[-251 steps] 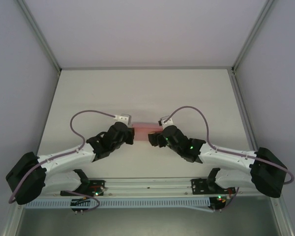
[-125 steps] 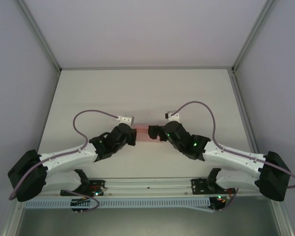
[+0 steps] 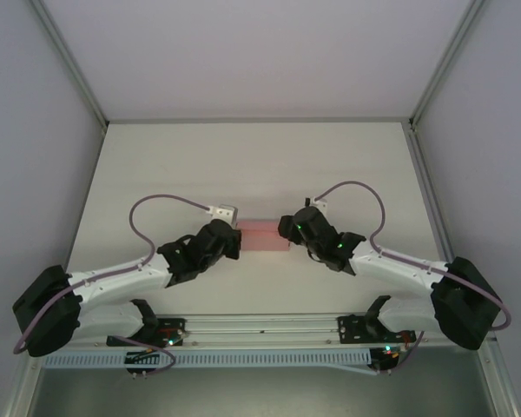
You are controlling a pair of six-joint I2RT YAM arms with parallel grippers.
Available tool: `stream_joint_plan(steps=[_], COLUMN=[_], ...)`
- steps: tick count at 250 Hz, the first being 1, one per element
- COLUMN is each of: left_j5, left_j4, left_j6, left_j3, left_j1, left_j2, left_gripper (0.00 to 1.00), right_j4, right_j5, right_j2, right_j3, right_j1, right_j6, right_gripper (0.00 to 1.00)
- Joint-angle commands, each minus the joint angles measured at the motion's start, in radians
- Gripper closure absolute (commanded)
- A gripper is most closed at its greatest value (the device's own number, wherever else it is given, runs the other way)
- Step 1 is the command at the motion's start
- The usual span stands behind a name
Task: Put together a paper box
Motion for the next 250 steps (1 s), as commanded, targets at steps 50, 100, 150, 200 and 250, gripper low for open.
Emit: stream_joint_plan(steps=[50, 100, 150, 200, 250], left_j5=[0.065, 0.188, 0.395, 0.487, 0.504], left_j4=[-0.286, -0.363, -0.256, -0.155, -0.090], left_j6=[-0.085, -0.155, -0.139, -0.136, -0.149], left_j3=[0.054, 0.160, 0.171, 0.109, 0.011], left_j1=[0.001, 0.110, 0.249, 0.292, 0.313], left_j2=[-0.129, -0.076, 0.034, 0.065, 0.033], left_gripper=[0.54, 0.23, 0.14, 0.23, 0.32], right_j4=[-0.002, 0.004, 0.016, 0.014, 0.015], right_j5=[-0.027, -0.026, -0.020, -0.020, -0.013], right_j2=[0.041, 0.063, 0.062, 0.064, 0.059], right_j3=[-0.116, -0.126, -0.139, -0.142, -0.154], right_j1=[0.025, 0.033, 0.035, 0.035, 0.036], right_j6=[0.060, 0.061, 0.064, 0.064, 0.063], right_gripper=[0.44, 0.45, 0.45, 0.45, 0.45])
